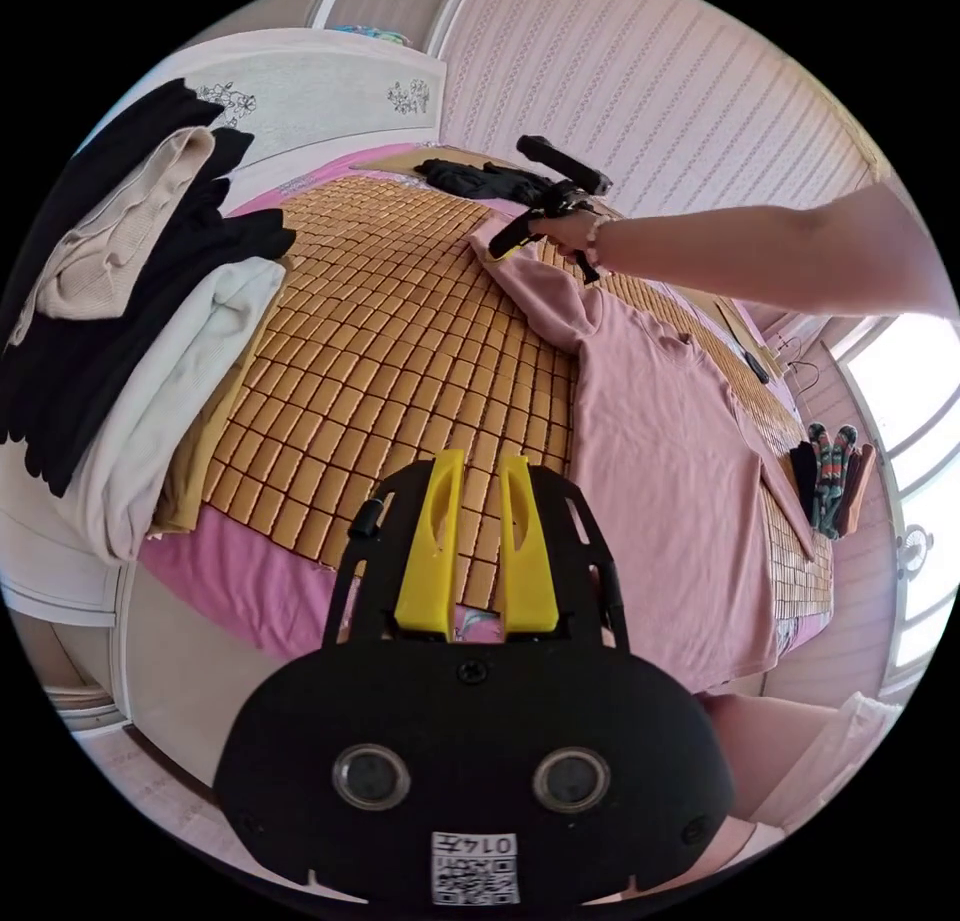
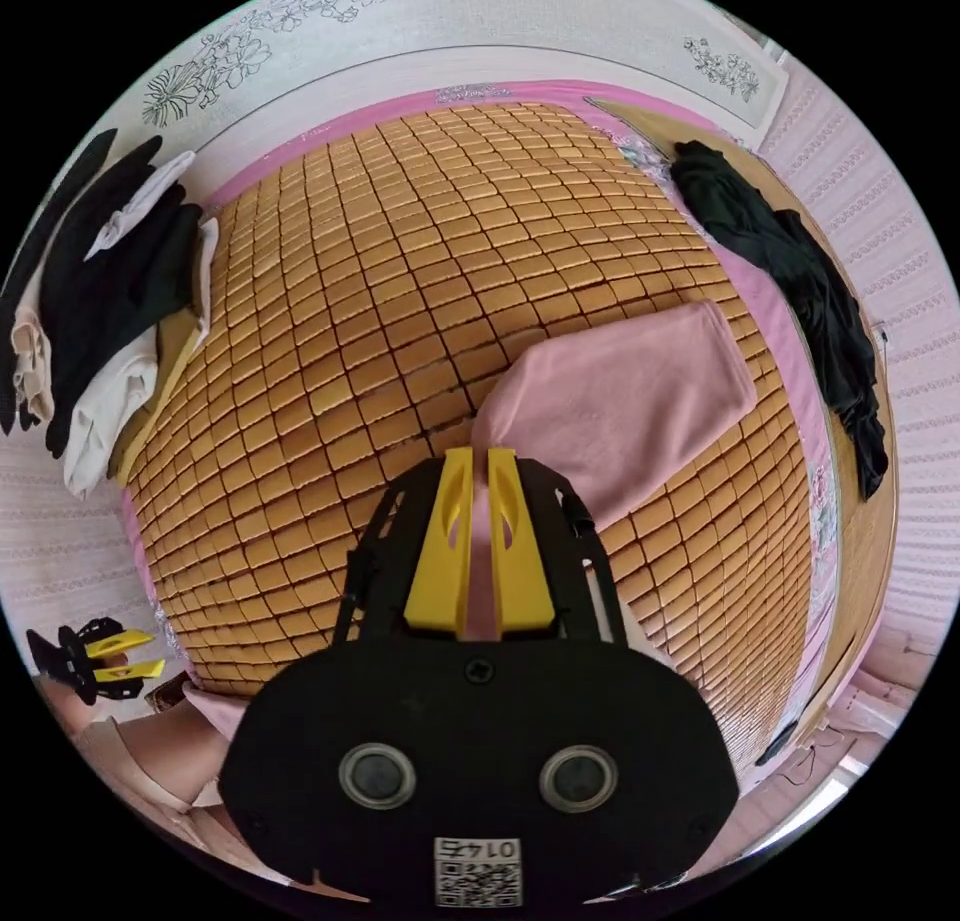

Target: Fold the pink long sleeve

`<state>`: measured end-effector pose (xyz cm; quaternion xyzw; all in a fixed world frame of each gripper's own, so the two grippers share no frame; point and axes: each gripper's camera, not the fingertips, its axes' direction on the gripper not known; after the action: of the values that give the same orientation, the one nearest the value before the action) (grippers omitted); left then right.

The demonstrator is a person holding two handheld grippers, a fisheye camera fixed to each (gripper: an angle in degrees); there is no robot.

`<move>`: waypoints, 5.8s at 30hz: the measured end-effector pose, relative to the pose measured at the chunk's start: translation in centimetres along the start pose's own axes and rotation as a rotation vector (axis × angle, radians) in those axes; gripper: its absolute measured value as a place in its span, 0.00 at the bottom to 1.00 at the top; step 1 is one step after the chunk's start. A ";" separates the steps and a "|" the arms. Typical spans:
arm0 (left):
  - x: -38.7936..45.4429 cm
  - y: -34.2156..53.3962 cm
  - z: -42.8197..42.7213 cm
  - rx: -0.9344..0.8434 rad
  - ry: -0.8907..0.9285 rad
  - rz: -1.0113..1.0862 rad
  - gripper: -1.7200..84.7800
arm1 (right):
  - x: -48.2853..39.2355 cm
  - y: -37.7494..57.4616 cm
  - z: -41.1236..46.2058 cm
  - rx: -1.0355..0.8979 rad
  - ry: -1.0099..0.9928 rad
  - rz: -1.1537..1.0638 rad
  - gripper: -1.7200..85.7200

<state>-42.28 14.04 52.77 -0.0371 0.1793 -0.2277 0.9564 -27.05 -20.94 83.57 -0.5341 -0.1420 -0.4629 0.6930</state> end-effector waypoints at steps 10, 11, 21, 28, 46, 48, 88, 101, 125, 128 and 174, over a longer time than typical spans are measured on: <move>-2.5 -2.6 -8.1 0.070 -0.091 -0.063 0.11 | -1.2 3.3 -12.6 0.191 -0.438 -0.284 0.07; -3.1 -3.4 -8.0 0.063 -0.118 -0.078 0.12 | -0.4 2.9 -12.1 0.168 -0.447 -0.225 0.08; -7.6 -8.6 -3.2 -0.121 -0.282 -0.241 0.17 | -3.3 0.2 -3.7 -0.110 -0.028 -0.020 0.08; -7.1 -10.3 -6.0 -0.183 -0.206 -0.256 0.06 | -7.7 -0.6 -4.8 0.043 0.174 -0.101 0.03; -8.1 -10.4 -13.1 -0.061 -0.322 -0.248 0.15 | -8.9 -4.9 -6.7 0.035 0.104 0.026 0.02; -8.2 -11.8 -12.2 0.013 -0.276 -0.237 0.13 | -9.1 -5.2 -6.7 0.045 0.108 0.046 0.02; -0.8 -9.9 -13.9 0.071 -0.471 -0.119 0.08 | -6.0 -5.7 -1.8 -0.094 0.057 0.008 0.02; 2.2 -5.9 -4.9 -0.067 -0.293 -0.128 0.07 | -3.1 -0.3 2.3 -0.073 0.050 0.010 0.02; 19.1 1.3 13.0 -0.410 -0.002 0.490 0.09 | -9.6 53.1 5.1 -0.325 0.082 0.839 0.06; 19.6 2.9 16.5 -0.515 -0.099 0.521 0.09 | -8.1 58.7 6.6 -0.369 0.082 1.130 0.16; 69.7 -3.2 48.4 -0.282 0.423 1.330 0.14 | 9.0 107.1 16.7 0.262 0.125 1.728 0.17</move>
<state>31.80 -20.66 75.71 0.0017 0.3734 0.4270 0.8236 67.61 -10.71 31.06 -0.3445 0.2984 0.2157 0.8636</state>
